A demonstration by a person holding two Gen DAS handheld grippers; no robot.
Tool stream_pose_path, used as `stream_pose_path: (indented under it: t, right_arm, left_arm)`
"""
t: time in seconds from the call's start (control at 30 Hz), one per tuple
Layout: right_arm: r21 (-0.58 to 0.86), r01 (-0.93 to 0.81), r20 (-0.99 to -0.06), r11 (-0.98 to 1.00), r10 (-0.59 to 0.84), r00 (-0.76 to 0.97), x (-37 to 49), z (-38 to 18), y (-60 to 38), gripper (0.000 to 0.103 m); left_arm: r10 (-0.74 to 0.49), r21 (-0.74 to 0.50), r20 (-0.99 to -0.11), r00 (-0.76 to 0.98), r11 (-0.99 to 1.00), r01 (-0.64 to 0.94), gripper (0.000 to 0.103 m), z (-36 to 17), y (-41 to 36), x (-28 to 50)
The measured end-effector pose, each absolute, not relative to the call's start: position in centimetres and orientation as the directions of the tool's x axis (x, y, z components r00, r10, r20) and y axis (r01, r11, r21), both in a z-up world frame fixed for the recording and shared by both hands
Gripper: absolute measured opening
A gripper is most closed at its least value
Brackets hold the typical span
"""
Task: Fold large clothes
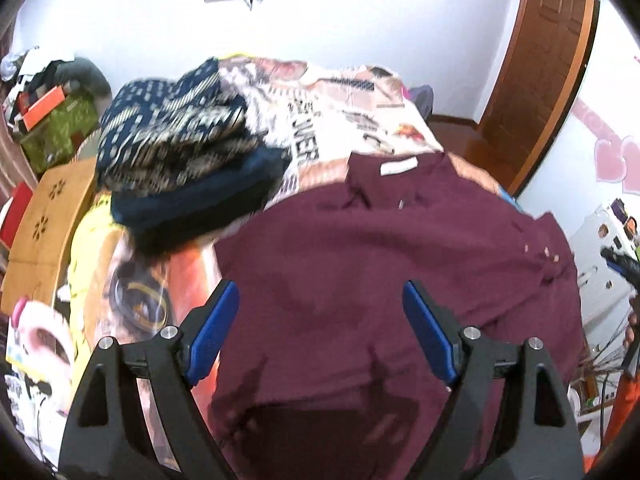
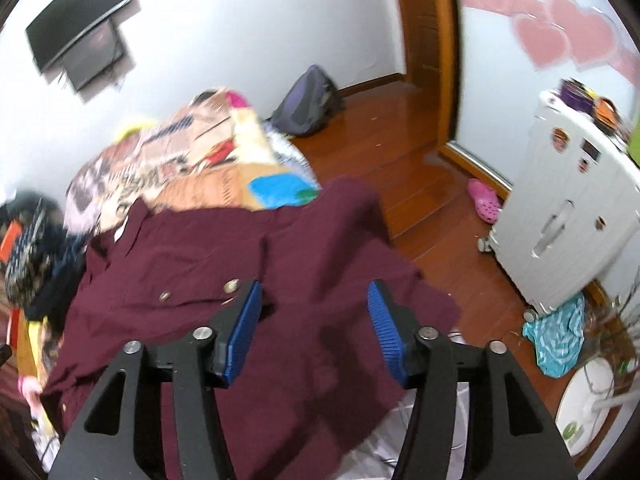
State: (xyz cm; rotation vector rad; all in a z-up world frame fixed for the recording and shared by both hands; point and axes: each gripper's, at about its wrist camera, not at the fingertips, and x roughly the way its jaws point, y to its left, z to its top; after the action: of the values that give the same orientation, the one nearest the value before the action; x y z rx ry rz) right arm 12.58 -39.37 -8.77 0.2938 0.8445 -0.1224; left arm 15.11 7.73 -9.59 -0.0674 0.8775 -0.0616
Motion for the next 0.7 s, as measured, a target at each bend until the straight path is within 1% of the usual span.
stream_pose_path:
  t: [0.2,0.27,0.37,0.5,0.63,0.7]
  right_arm:
    - [0.249,0.36,-0.762,0.899,-0.048,0.646,11.3,-10.4,-44.2,0.056]
    - [0.283,0.398,-0.775,0.873,-0.037,0.631,11.0,-11.6,-45.5,0.056]
    - [0.341,0.447,-0.799,0.827,0.005,0.602,11.1,-14.0,-47.1,0.056]
    - [0.425,0.491,-0.823,0.76,0.099,0.559,12.0,-17.7,-48.7,0.056]
    - [0.504,0.524,-0.816,0.687,0.18,0.549,13.1,-20.6,-50.1,0.056]
    - [0.555,0.533,-0.798,0.638,0.227,0.559,13.6,-21.8,-50.8,0.056]
  left_arm:
    - [-0.104,-0.124,-0.75,0.653,0.992,0.015,0.084,-9.0,5.9,18.6]
    - [-0.115,-0.139,-0.757,0.644,0.99,0.013,0.084,-9.3,5.3,19.7]
    - [-0.125,-0.15,-0.779,0.615,0.989,0.011,0.084,-10.5,4.0,21.2]
    - [-0.141,-0.163,-0.807,0.573,0.987,0.013,0.084,-12.3,2.6,22.3]
    - [-0.158,-0.181,-0.826,0.542,0.983,0.011,0.084,-13.7,1.6,22.8]
    - [-0.16,-0.186,-0.833,0.53,0.983,0.006,0.084,-14.3,1.4,22.9]
